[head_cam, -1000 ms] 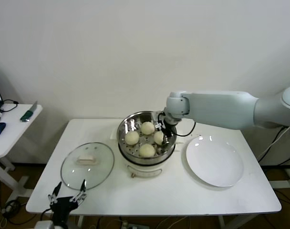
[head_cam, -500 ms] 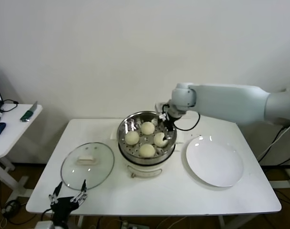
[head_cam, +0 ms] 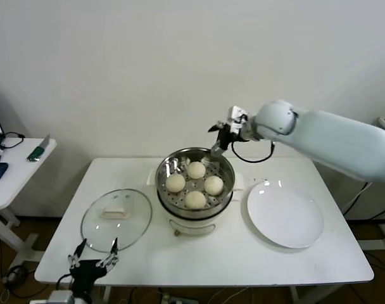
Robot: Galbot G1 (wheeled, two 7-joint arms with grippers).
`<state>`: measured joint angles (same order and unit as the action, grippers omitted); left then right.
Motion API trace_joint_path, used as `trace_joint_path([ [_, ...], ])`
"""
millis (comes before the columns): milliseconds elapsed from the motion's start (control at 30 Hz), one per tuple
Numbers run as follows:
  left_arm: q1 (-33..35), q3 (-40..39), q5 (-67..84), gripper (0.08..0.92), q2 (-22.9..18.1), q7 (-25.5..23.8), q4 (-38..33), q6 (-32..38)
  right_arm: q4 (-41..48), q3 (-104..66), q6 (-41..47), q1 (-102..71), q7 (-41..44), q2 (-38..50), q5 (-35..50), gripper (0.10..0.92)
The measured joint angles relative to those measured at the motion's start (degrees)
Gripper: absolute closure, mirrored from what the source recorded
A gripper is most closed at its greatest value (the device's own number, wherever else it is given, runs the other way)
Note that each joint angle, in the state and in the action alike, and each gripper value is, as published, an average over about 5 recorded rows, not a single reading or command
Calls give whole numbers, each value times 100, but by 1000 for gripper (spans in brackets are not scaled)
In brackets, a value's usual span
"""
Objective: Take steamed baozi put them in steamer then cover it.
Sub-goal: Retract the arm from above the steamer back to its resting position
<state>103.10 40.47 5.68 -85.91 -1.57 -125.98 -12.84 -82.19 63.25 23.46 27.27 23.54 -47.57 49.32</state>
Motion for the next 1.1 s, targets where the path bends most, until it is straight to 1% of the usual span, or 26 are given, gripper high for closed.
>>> trace_joint_path([
  [267,-171,-11,-194,177,91,-40,87,89,-638,-2301,-142,-2052,-1268,1029,-81,203],
  [400,-266,22,-310,177,122,-76,91,164,-895,-3552,-319,-3299,-1686,1372,-270,203],
  [533,-372,42,-437,177,167,-112,87,225,-1112,-4962,-531,-4708,-1949,1489,-559,203],
  [667,-436,41,-540,177,193,-149,85,280,-1287,-6365,-780,-6123,-2077,1374,-839,203],
  [833,-478,32,-661,177,207,-203,112,387,-1373,-7876,-1303,-7682,-2097,971,-1122,203],
  [1100,-501,23,-986,177,305,-203,260,746,-1418,-9379,-2462,-9530,-1913,94,-1436,203],
])
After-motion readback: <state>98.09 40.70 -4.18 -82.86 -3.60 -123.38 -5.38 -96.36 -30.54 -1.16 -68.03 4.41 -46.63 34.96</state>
